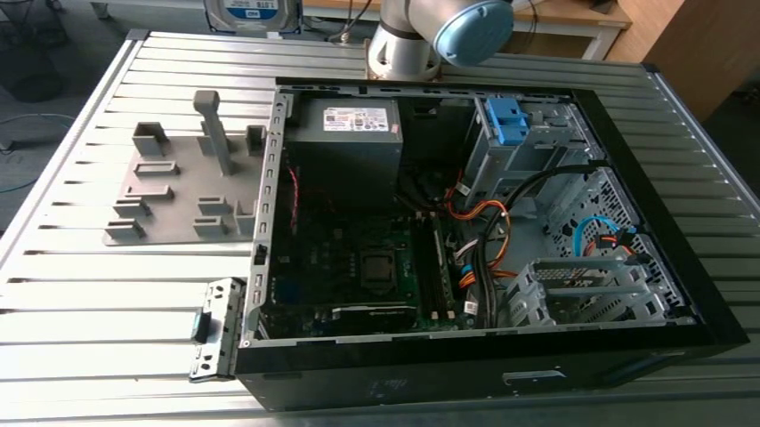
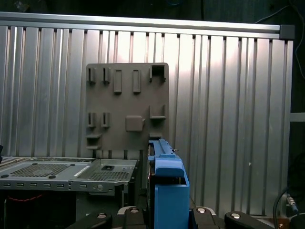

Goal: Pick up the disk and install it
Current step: 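Pick up the disk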

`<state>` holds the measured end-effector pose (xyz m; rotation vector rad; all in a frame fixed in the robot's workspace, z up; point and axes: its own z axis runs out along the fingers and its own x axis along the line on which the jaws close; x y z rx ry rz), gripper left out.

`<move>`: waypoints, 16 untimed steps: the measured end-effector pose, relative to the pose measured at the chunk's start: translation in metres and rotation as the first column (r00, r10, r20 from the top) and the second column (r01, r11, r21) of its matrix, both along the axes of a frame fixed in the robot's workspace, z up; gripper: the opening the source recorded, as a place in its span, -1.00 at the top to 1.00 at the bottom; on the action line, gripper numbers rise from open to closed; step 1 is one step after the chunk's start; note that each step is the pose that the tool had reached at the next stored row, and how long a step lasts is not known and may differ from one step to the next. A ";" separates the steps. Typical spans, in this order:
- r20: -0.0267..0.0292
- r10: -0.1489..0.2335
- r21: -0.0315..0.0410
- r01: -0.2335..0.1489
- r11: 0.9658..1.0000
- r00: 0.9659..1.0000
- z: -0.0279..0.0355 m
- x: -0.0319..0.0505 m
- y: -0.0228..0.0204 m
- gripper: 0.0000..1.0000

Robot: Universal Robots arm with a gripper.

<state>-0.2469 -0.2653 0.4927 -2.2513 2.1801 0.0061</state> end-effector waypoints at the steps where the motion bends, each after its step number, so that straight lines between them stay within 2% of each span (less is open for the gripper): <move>1: 0.000 0.000 0.000 0.000 1.000 1.000 0.0000 0.0009 0.0000 0.27; 16: 0.000 0.000 0.000 0.000 1.000 1.000 0.0000 0.0167 0.0000 0.27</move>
